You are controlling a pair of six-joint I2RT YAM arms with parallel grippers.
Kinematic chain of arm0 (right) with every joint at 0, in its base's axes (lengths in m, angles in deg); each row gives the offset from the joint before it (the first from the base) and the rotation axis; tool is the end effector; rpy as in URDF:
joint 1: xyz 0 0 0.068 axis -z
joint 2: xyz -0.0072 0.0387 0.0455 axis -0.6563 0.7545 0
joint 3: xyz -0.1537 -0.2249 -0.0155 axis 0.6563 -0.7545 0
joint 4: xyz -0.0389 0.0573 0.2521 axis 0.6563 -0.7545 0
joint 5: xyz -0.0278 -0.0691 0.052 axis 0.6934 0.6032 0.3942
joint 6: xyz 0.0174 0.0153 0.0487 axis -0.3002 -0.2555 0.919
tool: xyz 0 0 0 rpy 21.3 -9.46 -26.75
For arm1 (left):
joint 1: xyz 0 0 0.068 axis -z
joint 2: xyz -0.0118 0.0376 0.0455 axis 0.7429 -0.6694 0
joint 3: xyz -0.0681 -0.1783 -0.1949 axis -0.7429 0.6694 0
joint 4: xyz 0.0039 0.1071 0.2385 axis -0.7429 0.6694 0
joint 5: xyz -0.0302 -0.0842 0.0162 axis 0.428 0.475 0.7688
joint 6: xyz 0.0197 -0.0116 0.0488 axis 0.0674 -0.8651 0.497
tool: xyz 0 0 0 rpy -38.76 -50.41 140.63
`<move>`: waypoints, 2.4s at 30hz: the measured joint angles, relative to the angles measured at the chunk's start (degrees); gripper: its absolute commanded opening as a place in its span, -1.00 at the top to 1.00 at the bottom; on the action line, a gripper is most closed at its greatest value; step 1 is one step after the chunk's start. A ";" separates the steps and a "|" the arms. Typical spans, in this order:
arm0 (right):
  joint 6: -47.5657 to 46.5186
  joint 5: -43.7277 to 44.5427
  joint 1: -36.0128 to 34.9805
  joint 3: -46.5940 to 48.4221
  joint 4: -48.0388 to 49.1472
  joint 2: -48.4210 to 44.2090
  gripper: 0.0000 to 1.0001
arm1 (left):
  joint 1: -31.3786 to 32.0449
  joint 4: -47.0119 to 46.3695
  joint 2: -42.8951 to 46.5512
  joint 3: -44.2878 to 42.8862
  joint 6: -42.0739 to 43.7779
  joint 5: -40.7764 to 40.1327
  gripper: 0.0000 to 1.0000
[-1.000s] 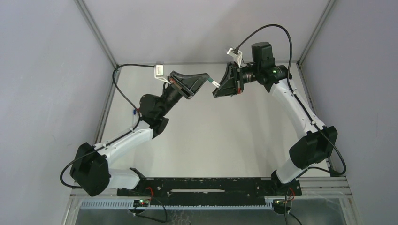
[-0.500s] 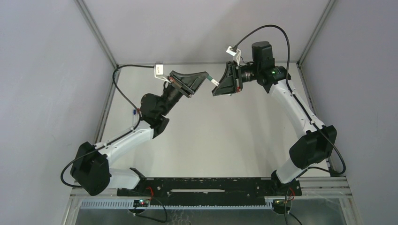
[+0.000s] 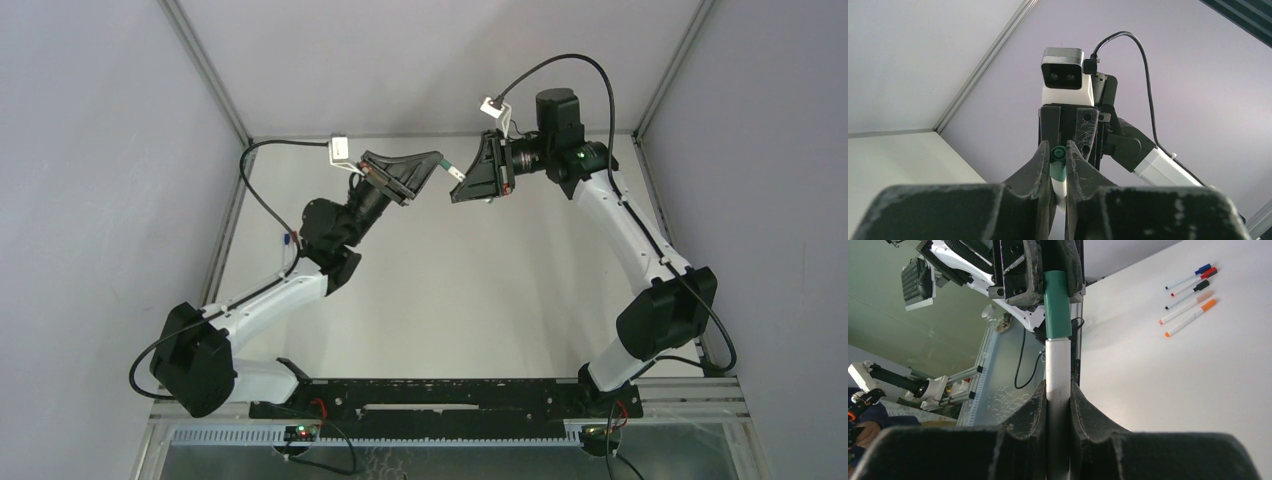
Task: Insert the pens into the pen caps
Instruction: Press the pen cap onto the pen.
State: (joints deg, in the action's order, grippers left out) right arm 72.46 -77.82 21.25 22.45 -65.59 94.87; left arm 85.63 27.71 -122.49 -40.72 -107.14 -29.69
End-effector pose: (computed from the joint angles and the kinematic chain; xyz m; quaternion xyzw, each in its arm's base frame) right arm 0.3115 0.1490 0.4116 -0.4125 0.6109 0.6118 0.2869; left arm 0.2284 -0.1834 0.3770 0.0078 0.4975 -0.6400 0.5855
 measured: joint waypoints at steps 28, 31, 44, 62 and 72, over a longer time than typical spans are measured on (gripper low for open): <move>-0.09 7.91 -0.96 3.72 -1.07 2.19 1.00 | -0.15 2.75 -1.84 -1.55 -5.97 -6.36 1.00; -0.24 9.79 -1.03 7.43 -2.86 3.69 1.00 | -0.48 3.30 -2.58 -2.84 -8.39 -8.24 1.00; 26.99 -3.85 1.99 10.47 28.37 8.26 1.00 | -1.92 5.49 -6.58 -14.21 -6.91 -1.79 1.00; 13.84 -0.72 1.51 19.08 15.02 6.60 1.00 | -2.45 18.58 -6.19 -24.48 8.81 9.22 1.00; 30.56 -9.29 1.14 12.92 39.71 7.61 1.00 | -2.43 17.09 -5.49 -23.47 16.11 15.39 1.00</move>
State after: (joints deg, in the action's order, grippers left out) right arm 103.02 -87.11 22.39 35.36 -25.88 102.47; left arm 83.20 44.81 -127.98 -64.19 -91.03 -14.31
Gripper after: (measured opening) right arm 0.219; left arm 0.101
